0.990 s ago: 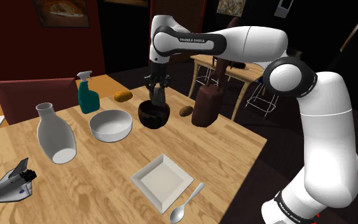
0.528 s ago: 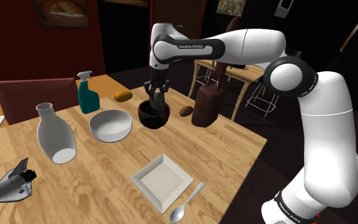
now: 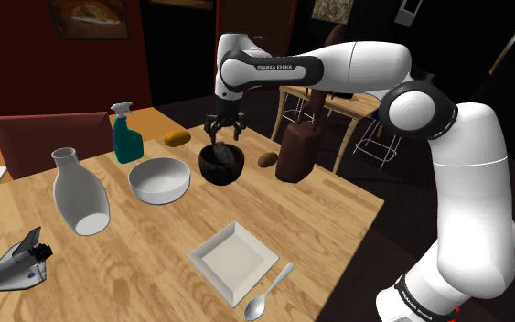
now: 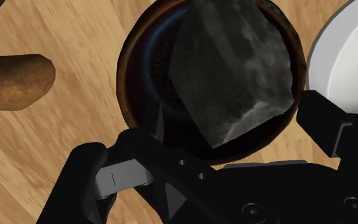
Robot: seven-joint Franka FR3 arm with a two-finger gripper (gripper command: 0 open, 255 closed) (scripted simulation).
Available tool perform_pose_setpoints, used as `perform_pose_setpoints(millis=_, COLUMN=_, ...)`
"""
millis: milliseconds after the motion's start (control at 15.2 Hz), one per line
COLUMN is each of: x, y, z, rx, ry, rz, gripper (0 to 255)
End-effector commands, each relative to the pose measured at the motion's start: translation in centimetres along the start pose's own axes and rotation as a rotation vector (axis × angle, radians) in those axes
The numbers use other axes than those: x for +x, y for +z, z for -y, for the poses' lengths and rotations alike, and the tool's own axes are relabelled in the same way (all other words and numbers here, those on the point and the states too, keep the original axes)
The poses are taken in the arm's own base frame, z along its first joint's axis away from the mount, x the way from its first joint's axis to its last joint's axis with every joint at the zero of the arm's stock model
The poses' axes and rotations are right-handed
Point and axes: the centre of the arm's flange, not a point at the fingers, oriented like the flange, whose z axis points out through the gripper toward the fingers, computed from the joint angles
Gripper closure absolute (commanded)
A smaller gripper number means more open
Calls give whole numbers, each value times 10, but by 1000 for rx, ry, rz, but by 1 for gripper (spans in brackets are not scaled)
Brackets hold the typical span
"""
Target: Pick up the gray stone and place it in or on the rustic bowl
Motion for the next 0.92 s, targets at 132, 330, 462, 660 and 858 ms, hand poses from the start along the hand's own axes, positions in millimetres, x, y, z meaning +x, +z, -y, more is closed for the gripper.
perform_pose_setpoints(millis=132, x=0, y=-13, z=0, rx=0, ry=0, rz=0, gripper=0)
perform_pose_setpoints(millis=330, x=0, y=-50, z=0, rx=0, ry=0, rz=0, gripper=0)
perform_pose_setpoints(millis=462, x=0, y=-50, z=0, rx=0, ry=0, rz=0, gripper=0)
perform_pose_setpoints(millis=660, x=0, y=-50, z=0, rx=0, ry=0, rz=0, gripper=0)
perform_pose_setpoints(millis=858, x=0, y=-50, z=0, rx=0, ry=0, rz=0, gripper=0)
